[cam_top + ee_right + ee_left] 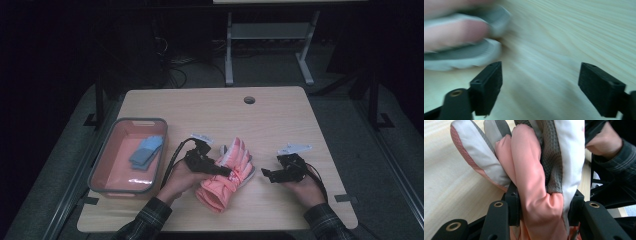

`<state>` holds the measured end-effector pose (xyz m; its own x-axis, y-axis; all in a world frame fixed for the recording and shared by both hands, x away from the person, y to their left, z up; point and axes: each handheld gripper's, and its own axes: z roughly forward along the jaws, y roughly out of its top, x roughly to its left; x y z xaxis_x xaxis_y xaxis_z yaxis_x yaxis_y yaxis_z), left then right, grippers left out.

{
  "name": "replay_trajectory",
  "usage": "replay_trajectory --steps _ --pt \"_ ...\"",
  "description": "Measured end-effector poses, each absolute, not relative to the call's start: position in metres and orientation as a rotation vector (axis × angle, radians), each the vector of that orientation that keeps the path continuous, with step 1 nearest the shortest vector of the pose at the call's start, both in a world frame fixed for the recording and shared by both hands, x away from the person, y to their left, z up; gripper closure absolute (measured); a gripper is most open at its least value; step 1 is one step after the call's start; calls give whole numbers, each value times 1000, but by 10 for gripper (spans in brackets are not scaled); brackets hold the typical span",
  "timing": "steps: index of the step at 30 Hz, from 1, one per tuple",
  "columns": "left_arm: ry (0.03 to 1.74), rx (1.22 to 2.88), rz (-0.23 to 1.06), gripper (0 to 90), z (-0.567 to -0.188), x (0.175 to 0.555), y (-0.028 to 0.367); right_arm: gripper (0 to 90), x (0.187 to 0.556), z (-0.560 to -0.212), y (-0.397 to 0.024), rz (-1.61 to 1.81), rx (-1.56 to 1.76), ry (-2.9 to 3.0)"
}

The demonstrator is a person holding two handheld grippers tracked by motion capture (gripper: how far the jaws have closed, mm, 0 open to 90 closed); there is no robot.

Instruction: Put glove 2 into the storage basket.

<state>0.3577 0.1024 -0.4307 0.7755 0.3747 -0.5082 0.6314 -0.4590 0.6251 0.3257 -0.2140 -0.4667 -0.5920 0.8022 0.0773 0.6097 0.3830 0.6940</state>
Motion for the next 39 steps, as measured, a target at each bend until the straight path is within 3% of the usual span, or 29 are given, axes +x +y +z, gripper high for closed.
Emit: replay_trajectory --steps 9,12,39 --pt "740 2076 -308 572 -411 354 110 125 330 -478 -212 962 1247 2340" --pt "740 2064 -296 571 -406 355 115 75 330 -482 -211 1001 1251 2319" --pt "803 2027 -192 554 -349 363 169 75 330 -482 -211 1001 1246 2321"
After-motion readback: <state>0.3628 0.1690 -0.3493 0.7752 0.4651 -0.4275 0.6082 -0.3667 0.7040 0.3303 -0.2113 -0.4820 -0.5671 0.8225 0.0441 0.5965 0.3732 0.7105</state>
